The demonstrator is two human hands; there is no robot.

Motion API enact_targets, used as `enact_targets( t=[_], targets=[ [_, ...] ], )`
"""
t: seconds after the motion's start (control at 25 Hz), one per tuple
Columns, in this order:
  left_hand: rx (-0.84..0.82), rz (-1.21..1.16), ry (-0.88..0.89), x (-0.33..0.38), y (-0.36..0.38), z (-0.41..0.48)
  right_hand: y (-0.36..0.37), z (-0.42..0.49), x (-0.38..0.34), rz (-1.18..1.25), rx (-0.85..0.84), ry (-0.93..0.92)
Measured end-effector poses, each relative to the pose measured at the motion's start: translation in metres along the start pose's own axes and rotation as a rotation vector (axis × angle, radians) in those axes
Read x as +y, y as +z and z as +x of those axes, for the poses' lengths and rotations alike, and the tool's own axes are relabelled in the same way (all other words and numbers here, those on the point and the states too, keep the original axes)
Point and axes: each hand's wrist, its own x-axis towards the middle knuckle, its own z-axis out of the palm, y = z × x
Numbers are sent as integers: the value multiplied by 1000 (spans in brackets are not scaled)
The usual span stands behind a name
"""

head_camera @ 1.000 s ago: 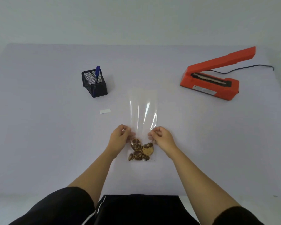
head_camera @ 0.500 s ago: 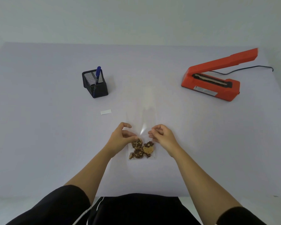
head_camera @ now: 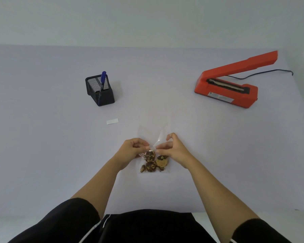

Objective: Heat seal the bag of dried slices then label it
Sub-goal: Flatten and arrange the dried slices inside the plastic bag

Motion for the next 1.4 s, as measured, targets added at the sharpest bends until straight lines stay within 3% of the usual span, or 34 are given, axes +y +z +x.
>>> enact_targets(
  t=[0.32,0.48,0.72,1.0,1.2,1.4],
  targets=[
    [-82,-60,-35,-5,-10,-7,0,-2,-1,-56,1,-40],
    [4,4,47,-5,-10,-9,1,-3,0,-42,-7,-34],
    [102,-17,136,-10,0,-14,10,-5,8,-36,111,-99],
    [72,-98,153,-18,5,-18,15,-11,18,80,115,-61],
    [105,66,215,-23,4,-13,12,-12,28,43,161,-141],
    [7,70,152,-19,1,-13,17,-11,38,28,145,-166]
  ],
)
